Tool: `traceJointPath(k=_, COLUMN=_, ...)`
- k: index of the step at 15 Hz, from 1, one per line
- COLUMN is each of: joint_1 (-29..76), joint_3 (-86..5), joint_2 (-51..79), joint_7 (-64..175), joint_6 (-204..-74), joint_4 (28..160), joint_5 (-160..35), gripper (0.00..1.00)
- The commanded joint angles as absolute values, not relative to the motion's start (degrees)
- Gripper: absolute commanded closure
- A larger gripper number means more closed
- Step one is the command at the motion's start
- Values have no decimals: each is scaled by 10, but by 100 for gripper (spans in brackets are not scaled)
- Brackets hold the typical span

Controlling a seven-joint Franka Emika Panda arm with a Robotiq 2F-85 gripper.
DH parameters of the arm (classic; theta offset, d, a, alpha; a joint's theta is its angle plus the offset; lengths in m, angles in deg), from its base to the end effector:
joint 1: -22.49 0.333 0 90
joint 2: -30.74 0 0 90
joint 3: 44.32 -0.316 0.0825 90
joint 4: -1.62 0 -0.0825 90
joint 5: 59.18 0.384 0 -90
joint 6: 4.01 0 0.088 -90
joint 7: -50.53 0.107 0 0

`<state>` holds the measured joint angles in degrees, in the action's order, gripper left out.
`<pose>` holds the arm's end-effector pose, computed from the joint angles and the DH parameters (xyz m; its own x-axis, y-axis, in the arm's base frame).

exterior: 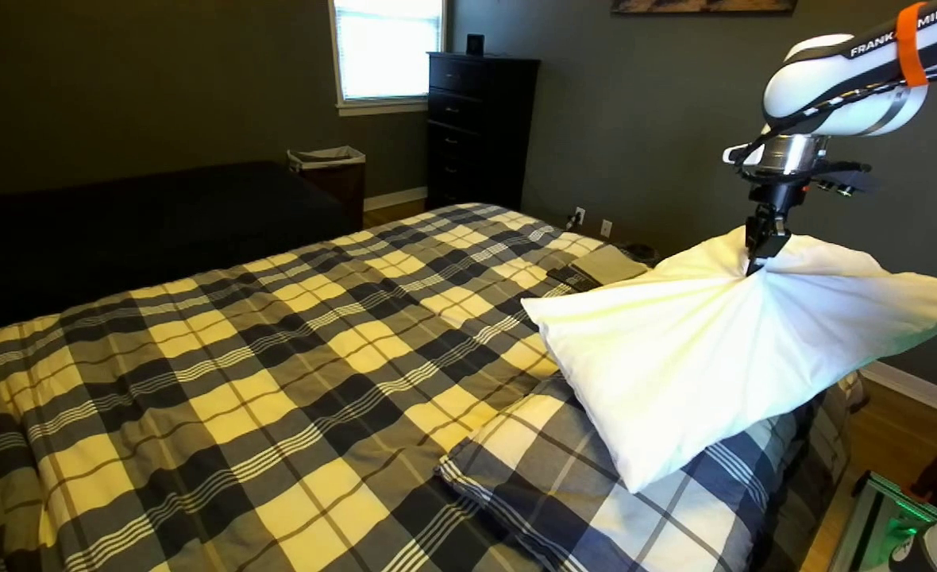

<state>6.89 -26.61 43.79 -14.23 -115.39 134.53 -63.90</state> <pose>0.3763 -0.2567 0.4159 0.8218 0.5656 -0.0688 0.5533 -0.8210 -0.1405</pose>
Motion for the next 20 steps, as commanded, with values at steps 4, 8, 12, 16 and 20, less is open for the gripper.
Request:
traceJointPath(k=4, joint_1=84, joint_3=-277, joint_2=441, joint_7=-108, joint_6=-1165, joint_4=1345, joint_5=-660, gripper=63)
traceJointPath(k=8, joint_1=89, joint_3=-288, joint_2=433, joint_7=-37, joint_6=-1169, joint_4=1333, joint_5=-657, gripper=34)
traceJointPath(k=12, joint_1=92, joint_3=-298, joint_2=434, joint_7=41, joint_6=-1165, joint_4=1329, joint_5=-664, gripper=4)
traceJointPath(k=16, joint_1=93, joint_3=-301, joint_2=443, joint_7=111, joint_6=-1160, joint_4=1325, joint_5=-674, gripper=0)
traceJointPath(k=20, joint_1=95, joint_3=-300, joint_2=438, joint_7=177, joint_6=-1154, joint_4=1314, joint_5=-672, gripper=0)
